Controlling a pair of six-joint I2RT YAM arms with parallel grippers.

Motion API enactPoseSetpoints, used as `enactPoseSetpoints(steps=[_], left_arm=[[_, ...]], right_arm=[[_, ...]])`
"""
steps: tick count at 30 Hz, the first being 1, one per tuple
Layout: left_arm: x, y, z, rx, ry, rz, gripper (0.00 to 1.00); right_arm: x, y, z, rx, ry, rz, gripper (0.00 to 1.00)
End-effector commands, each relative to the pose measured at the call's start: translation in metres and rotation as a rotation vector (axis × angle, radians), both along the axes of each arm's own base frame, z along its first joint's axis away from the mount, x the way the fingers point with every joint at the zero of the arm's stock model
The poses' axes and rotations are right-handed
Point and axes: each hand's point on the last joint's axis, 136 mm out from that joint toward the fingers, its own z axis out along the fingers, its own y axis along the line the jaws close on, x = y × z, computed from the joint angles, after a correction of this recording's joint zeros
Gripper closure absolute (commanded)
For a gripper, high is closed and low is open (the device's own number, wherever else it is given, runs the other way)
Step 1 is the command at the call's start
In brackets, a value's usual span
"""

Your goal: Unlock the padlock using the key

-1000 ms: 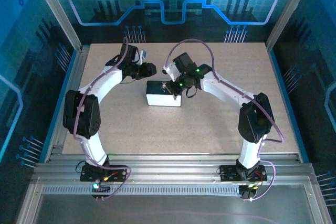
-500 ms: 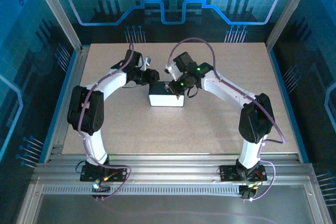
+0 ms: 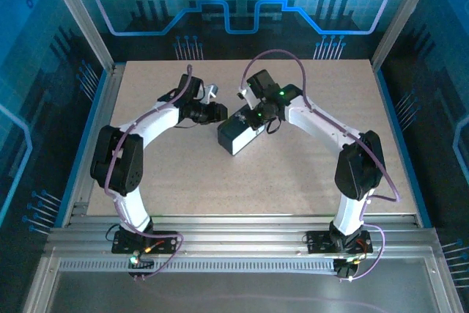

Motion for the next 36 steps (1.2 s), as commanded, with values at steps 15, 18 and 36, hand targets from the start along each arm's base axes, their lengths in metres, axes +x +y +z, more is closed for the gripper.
enactPoseSetpoints(steps=[15, 18, 36], left_arm=[[-0.044, -0.055, -0.008, -0.059, 0.082, -0.111, 0.64], [-0.043, -0.054, -0.008, -0.051, 0.081, -0.105, 0.64], [-0.033, -0.020, 0.021, -0.081, 0.033, -0.021, 0.61]], right_arm=[[0.039, -0.020, -0.012, 0.053, -0.076, -0.262, 1.00], [0.046, -0.017, -0.016, 0.078, -0.082, -0.300, 1.00], [0.071, -0.046, 0.007, 0.250, -0.118, -0.453, 1.00]])
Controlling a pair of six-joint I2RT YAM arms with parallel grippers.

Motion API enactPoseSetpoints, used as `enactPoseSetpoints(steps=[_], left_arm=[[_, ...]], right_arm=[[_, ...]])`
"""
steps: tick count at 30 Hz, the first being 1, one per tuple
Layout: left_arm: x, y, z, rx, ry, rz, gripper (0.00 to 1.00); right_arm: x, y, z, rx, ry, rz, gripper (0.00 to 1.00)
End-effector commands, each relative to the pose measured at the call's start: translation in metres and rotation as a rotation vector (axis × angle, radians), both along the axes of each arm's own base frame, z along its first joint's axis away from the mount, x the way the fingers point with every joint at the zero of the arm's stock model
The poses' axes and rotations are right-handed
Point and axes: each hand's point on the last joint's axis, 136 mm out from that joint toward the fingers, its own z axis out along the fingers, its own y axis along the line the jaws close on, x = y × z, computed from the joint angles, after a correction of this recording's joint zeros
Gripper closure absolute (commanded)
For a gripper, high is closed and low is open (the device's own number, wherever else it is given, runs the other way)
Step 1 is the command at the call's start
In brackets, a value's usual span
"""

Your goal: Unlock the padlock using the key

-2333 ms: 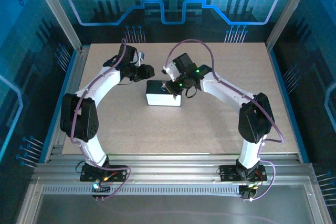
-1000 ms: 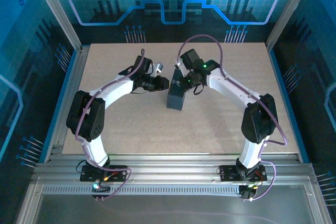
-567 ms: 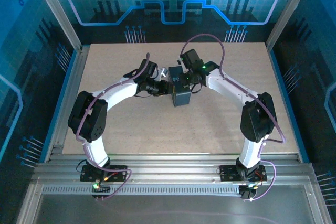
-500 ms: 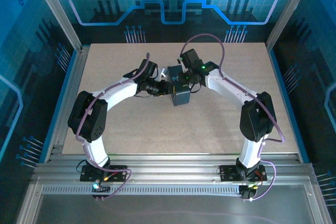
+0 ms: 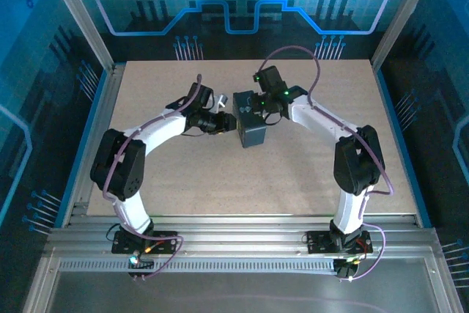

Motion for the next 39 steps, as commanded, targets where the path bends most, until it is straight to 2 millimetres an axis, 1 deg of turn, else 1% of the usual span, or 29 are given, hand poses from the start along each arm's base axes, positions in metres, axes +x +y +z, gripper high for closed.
enactPoseSetpoints(steps=[1, 3, 5, 7, 9, 12, 14, 15, 17, 19, 21, 22, 23, 24, 25, 27, 29, 30, 32, 33, 34, 35, 36, 37, 38, 39], left_arm=[[-0.003, 0.007, 0.030, -0.048, -0.035, 0.011, 0.61], [0.000, 0.012, 0.038, -0.050, -0.047, 0.025, 0.60], [0.003, 0.019, 0.043, -0.044, -0.056, 0.046, 0.59], [0.006, 0.026, 0.048, -0.033, -0.064, 0.076, 0.57], [0.009, 0.036, 0.052, -0.005, -0.071, 0.113, 0.56], [0.010, 0.046, 0.056, 0.049, -0.080, 0.143, 0.56], [0.010, 0.049, 0.061, 0.060, -0.089, 0.152, 0.55], [0.010, 0.050, 0.061, 0.064, -0.088, 0.158, 0.55], [0.010, 0.052, 0.062, 0.070, -0.085, 0.169, 0.55], [0.010, 0.056, 0.061, 0.080, -0.078, 0.185, 0.54], [0.010, 0.061, 0.060, 0.090, -0.073, 0.200, 0.54], [0.010, 0.064, 0.059, 0.095, -0.072, 0.206, 0.54], [0.010, 0.065, 0.058, 0.101, -0.071, 0.210, 0.53], [0.010, 0.068, 0.059, 0.106, -0.075, 0.215, 0.53], [0.010, 0.071, 0.058, 0.117, -0.076, 0.223, 0.52], [0.011, 0.077, 0.061, 0.145, -0.094, 0.228, 0.50], [0.014, 0.085, 0.066, 0.185, -0.125, 0.242, 0.48], [0.015, 0.090, 0.068, 0.208, -0.139, 0.249, 0.46], [0.019, 0.101, 0.076, 0.269, -0.178, 0.269, 0.40], [0.021, 0.108, 0.079, 0.305, -0.201, 0.284, 0.35], [0.024, 0.115, 0.084, 0.340, -0.225, 0.301, 0.31], [0.025, 0.120, 0.087, 0.364, -0.245, 0.313, 0.27], [0.028, 0.127, 0.091, 0.389, -0.267, 0.331, 0.21], [0.030, 0.133, 0.094, 0.409, -0.282, 0.345, 0.16], [0.030, 0.137, 0.095, 0.419, -0.288, 0.355, 0.13], [0.031, 0.142, 0.098, 0.430, -0.291, 0.365, 0.12]], right_arm=[[0.000, -0.030, 0.009, 0.047, -0.007, -0.067, 1.00], [-0.003, -0.048, 0.008, 0.068, 0.006, -0.094, 1.00], [-0.008, -0.067, 0.000, 0.073, 0.031, -0.117, 1.00], [-0.015, -0.088, -0.018, 0.067, 0.073, -0.140, 1.00], [-0.023, -0.105, -0.038, 0.071, 0.119, -0.158, 1.00], [-0.036, -0.125, -0.067, 0.065, 0.177, -0.188, 1.00], [-0.044, -0.136, -0.082, 0.065, 0.202, -0.208, 0.98], [-0.047, -0.140, -0.089, 0.064, 0.215, -0.213, 0.96], [-0.054, -0.146, -0.099, 0.064, 0.239, -0.218, 0.86], [-0.059, -0.147, -0.103, 0.065, 0.249, -0.199, 0.66], [-0.060, -0.142, -0.097, 0.073, 0.234, -0.148, 0.50], [-0.060, -0.139, -0.091, 0.080, 0.220, -0.125, 0.41], [-0.061, -0.137, -0.083, 0.086, 0.200, -0.107, 0.29], [-0.061, -0.136, -0.073, 0.092, 0.174, -0.093, 0.10], [-0.060, -0.134, -0.063, 0.100, 0.147, -0.084, 0.00], [-0.059, -0.132, -0.038, 0.105, 0.087, -0.068, 0.00], [-0.058, -0.131, -0.009, 0.076, 0.015, -0.051, 0.00], [-0.057, -0.133, 0.011, 0.031, -0.030, -0.050, 0.00], [-0.055, -0.134, 0.042, -0.074, -0.088, -0.041, 0.00], [-0.054, -0.130, 0.060, -0.144, -0.131, -0.006, 0.00], [-0.052, -0.125, 0.073, -0.229, -0.185, 0.042, 0.00], [-0.044, -0.123, 0.083, -0.286, -0.254, 0.043, 0.00], [-0.035, -0.127, 0.090, -0.309, -0.311, -0.016, 0.00], [-0.031, -0.131, 0.086, -0.289, -0.313, -0.064, 0.00], [-0.032, -0.130, 0.080, -0.258, -0.278, -0.060, 0.00], [-0.035, -0.114, 0.077, -0.171, -0.235, 0.030, 0.00]])
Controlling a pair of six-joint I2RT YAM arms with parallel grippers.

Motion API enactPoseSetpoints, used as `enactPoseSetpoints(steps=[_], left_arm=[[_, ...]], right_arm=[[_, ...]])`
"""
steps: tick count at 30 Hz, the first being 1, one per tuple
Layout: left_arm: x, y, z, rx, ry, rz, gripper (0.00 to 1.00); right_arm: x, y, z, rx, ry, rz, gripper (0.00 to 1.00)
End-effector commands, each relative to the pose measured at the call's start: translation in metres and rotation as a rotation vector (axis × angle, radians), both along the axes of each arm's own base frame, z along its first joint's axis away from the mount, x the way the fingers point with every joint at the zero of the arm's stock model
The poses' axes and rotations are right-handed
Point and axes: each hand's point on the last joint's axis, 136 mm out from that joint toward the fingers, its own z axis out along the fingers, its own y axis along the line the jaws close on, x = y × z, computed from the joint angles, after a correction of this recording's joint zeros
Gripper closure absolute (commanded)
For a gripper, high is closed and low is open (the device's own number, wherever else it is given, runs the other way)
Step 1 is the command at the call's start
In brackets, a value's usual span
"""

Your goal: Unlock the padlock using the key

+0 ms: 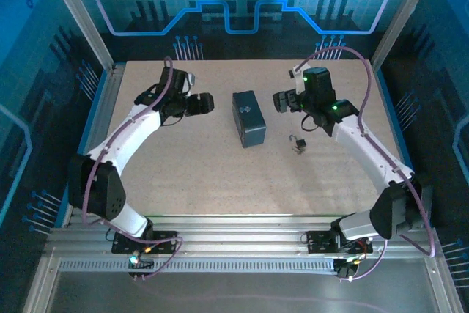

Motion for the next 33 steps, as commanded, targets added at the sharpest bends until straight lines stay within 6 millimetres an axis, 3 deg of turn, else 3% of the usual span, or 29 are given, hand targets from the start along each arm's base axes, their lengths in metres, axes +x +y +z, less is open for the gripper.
enactPoseSetpoints(steps=[1, 3, 8, 11, 17, 24, 33], left_arm=[[0.004, 0.031, 0.023, 0.109, -0.063, 0.066, 0.12], [0.003, 0.038, 0.025, 0.122, -0.061, 0.085, 0.11], [-0.002, 0.047, 0.021, 0.149, -0.027, 0.115, 0.06], [-0.003, 0.048, 0.016, 0.157, -0.008, 0.114, 0.02], [-0.007, 0.043, 0.012, 0.126, 0.017, 0.109, 0.01], [-0.012, 0.040, 0.009, 0.101, 0.017, 0.102, 0.01], [-0.011, 0.035, 0.004, 0.076, 0.024, 0.092, 0.01]], right_arm=[[0.000, 0.004, -0.016, 0.042, 0.103, 0.073, 0.00], [-0.005, 0.015, -0.026, 0.104, 0.182, 0.083, 0.03], [-0.025, 0.036, -0.064, 0.072, 0.368, 0.030, 0.04], [-0.035, 0.060, -0.081, 0.057, 0.430, 0.035, 0.00], [-0.035, 0.091, -0.102, 0.022, 0.480, 0.036, 0.00], [-0.028, 0.118, -0.110, 0.031, 0.493, 0.075, 0.00], [-0.024, 0.131, -0.112, 0.040, 0.504, 0.080, 0.00]])
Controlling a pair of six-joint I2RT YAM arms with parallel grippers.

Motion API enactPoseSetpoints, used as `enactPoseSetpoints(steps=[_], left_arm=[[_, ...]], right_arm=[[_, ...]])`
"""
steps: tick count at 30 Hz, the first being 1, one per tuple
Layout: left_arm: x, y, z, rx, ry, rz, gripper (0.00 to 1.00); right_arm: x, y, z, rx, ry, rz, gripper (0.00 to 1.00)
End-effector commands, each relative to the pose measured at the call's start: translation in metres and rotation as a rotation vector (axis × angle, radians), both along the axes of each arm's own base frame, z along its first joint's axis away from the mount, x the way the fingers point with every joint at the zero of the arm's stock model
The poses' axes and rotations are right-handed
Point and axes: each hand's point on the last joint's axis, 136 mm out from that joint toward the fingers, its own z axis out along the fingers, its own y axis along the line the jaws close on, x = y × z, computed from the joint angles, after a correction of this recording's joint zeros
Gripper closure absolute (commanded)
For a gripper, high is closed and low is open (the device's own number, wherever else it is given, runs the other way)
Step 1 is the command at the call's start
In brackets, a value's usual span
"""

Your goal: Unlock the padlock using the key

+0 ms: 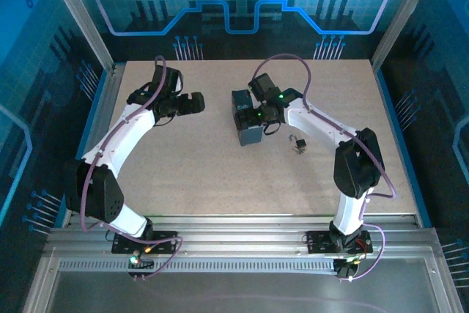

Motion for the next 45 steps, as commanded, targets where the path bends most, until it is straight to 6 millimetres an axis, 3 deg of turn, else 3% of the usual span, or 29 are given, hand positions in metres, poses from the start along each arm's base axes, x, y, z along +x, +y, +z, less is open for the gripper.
enactPoseSetpoints(steps=[1, 9, 15, 17, 20, 26, 33, 40, 45], left_arm=[[-0.003, -0.002, 0.006, -0.033, -0.014, -0.003, 0.01], [-0.004, -0.002, 0.006, -0.035, -0.015, -0.004, 0.01], [-0.006, -0.004, 0.006, -0.039, -0.006, -0.015, 0.02], [-0.007, -0.004, 0.003, -0.036, 0.011, -0.019, 0.02], [-0.010, -0.007, -0.001, -0.047, 0.039, -0.027, 0.03], [-0.015, -0.011, -0.001, -0.069, 0.059, -0.042, 0.03], [-0.013, -0.019, -0.003, -0.106, 0.066, -0.061, 0.04], [-0.013, -0.027, 0.003, -0.151, 0.065, -0.071, 0.06], [-0.020, -0.026, 0.003, -0.153, 0.071, -0.068, 0.06]], right_arm=[[-0.001, 0.007, -0.005, -0.011, 0.028, -0.006, 0.00], [-0.003, 0.012, -0.016, -0.031, 0.049, -0.015, 0.01], [-0.004, 0.010, -0.020, -0.039, 0.062, -0.037, 0.35], [-0.007, 0.010, -0.017, -0.027, 0.065, -0.034, 0.39], [-0.014, 0.012, -0.013, 0.038, 0.079, -0.023, 0.39], [-0.028, 0.031, 0.002, 0.382, 0.151, 0.011, 0.40], [-0.039, 0.053, 0.012, 0.668, 0.229, 0.020, 0.38], [-0.044, 0.062, -0.018, 0.755, 0.314, -0.010, 0.37], [-0.040, 0.046, -0.042, 0.754, 0.328, -0.052, 0.37]])
